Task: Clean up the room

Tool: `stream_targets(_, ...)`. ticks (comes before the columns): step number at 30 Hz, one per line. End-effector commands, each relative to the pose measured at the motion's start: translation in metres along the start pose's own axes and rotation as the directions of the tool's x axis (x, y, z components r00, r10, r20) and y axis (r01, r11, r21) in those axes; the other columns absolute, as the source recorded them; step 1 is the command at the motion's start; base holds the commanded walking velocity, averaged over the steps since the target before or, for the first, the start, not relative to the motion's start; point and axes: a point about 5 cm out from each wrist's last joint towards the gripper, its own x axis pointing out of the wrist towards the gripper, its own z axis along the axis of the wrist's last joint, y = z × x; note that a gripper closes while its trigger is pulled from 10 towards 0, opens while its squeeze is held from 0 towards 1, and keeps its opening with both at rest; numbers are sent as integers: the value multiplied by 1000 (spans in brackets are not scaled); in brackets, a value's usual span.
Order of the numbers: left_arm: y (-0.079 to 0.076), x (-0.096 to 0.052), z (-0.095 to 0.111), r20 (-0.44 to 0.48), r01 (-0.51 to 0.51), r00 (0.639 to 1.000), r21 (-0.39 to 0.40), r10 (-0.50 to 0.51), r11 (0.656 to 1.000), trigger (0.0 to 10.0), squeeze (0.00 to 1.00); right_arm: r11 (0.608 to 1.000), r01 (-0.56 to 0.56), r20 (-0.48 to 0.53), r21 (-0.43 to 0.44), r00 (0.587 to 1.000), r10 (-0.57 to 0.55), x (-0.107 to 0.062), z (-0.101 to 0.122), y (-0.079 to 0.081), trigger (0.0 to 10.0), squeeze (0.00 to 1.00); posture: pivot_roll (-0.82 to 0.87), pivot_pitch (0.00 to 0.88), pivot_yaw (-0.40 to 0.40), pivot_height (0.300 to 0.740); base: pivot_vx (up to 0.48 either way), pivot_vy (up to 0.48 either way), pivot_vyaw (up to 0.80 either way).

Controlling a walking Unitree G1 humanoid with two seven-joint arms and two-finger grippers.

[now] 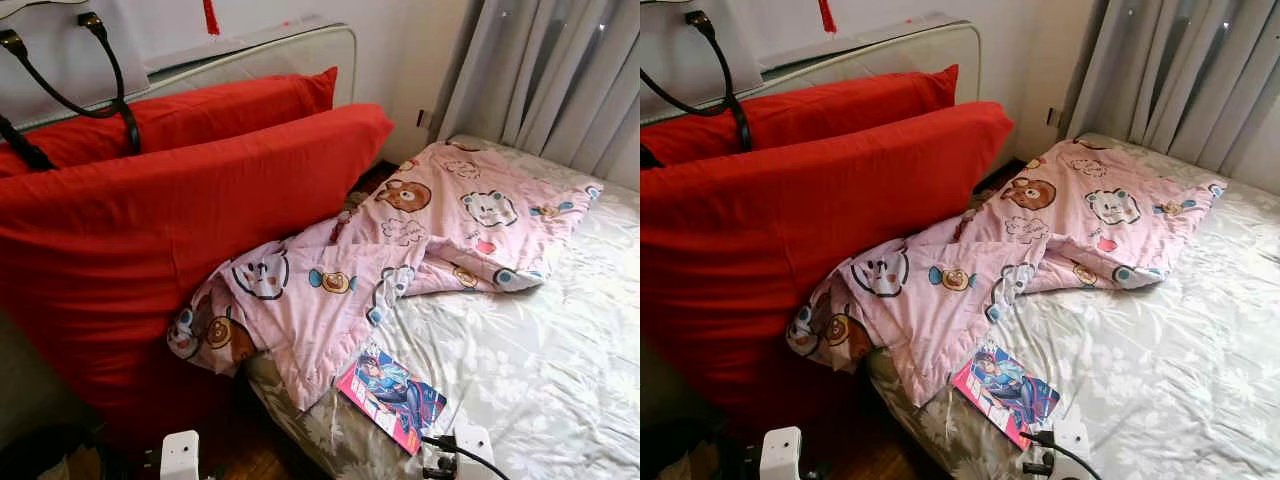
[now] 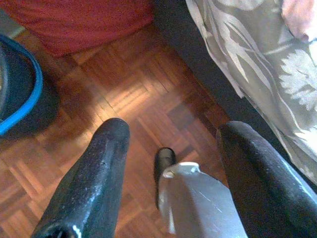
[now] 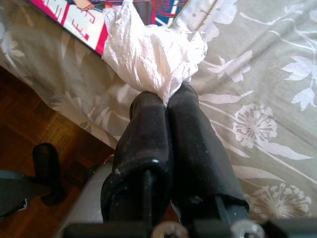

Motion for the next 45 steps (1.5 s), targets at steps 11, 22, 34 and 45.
stream_targets(11,1,-1,-3,-7,-8,1000,-15,8,1000,10000,0,999,-52,32,-13,998,52,3,10,15,10000,0,59,0,-78,738,0,403,448)
stream_targets(22,7,-2,-6,-14,-14,1000,3,14,1000,10000,0,999,-52,19,-7,998,52,1,2,18,10000,0,63,0,-49,738,0,439,0)
stream_targets(34,8,-2,-3,-6,-19,1000,4,19,1000,10000,0,998,-56,0,7,998,56,1,-2,17,10000,0,72,0,-52,738,0,436,244)
stream_targets(45,7,-2,-3,-7,-22,1000,0,22,1000,10000,0,997,-78,-11,-27,997,78,1,-1,21,10000,0,81,0,-59,738,0,434,0)
